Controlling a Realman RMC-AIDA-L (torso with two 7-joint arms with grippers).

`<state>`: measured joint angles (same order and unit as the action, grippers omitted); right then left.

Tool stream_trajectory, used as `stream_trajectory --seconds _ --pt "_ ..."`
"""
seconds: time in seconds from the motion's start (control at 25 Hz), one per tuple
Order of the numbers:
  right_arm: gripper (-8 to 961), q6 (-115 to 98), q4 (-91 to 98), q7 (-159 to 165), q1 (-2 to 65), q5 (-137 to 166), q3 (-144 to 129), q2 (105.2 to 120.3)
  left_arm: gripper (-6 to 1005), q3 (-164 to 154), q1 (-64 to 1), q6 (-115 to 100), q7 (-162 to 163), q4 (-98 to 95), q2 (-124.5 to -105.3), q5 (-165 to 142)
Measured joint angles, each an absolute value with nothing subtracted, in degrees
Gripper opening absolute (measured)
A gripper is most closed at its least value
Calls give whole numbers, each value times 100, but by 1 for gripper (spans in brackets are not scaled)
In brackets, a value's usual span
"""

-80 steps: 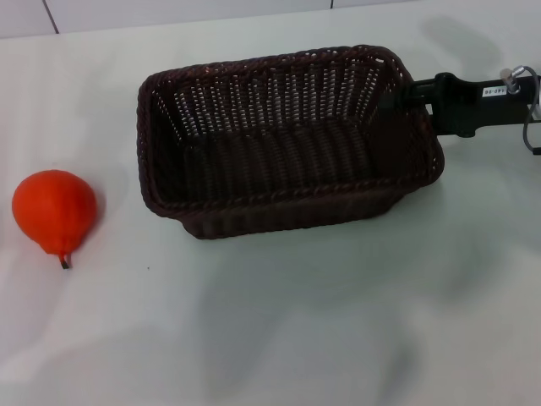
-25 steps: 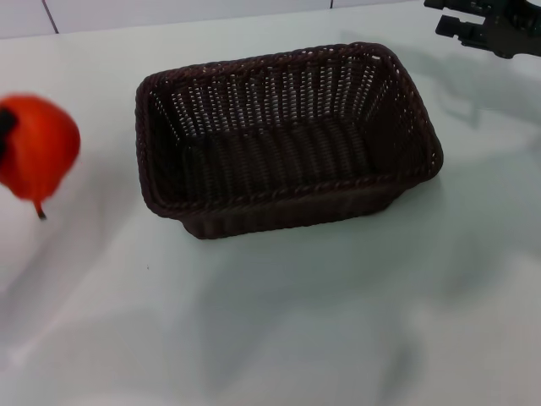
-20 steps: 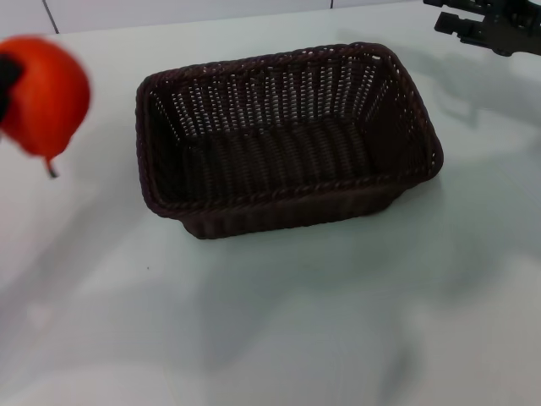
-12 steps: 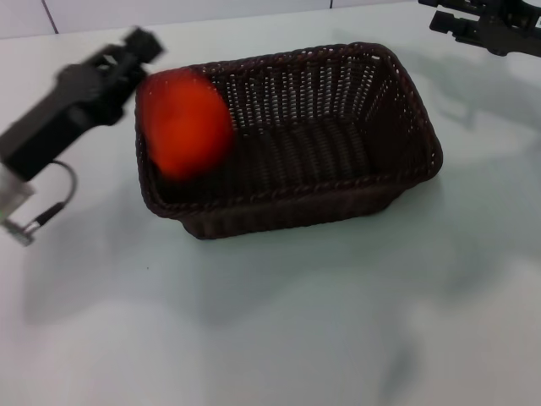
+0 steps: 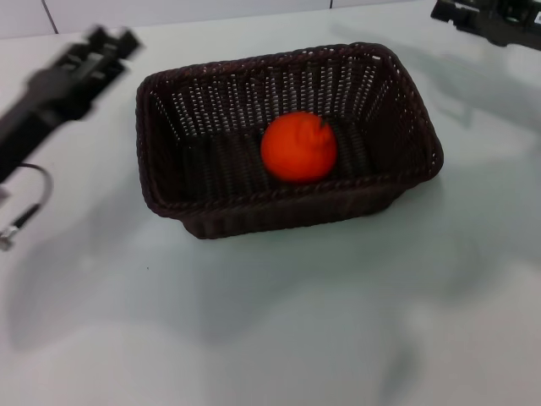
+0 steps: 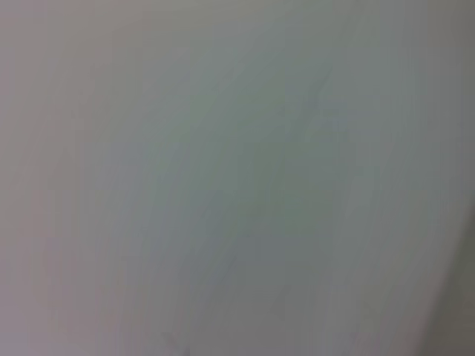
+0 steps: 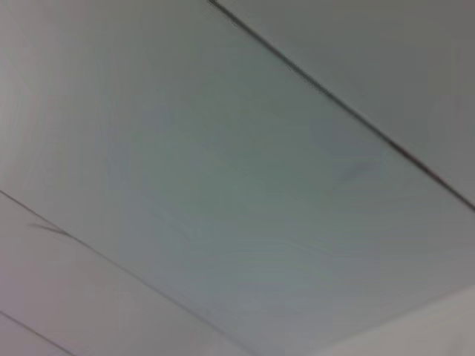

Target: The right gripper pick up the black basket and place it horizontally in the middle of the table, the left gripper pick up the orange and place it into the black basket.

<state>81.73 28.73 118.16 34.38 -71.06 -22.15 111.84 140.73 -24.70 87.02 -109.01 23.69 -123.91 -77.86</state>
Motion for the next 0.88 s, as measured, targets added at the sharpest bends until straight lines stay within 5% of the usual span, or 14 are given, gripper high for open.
stream_trajectory --seconds 0.24,0.48,0.88 --pt "741 7579 2873 10597 3339 -7889 -2215 11431 767 14907 -1848 9336 -11735 2127 -12397 -6803" --pt "742 6521 2605 7654 3215 -9905 -2167 11919 881 15901 -1331 10235 -12904 1356 -12407 -6059" --pt "743 6465 1315 3696 3535 -12303 -2122 11965 936 16479 -935 10452 -13530 783 -12427 -5904"
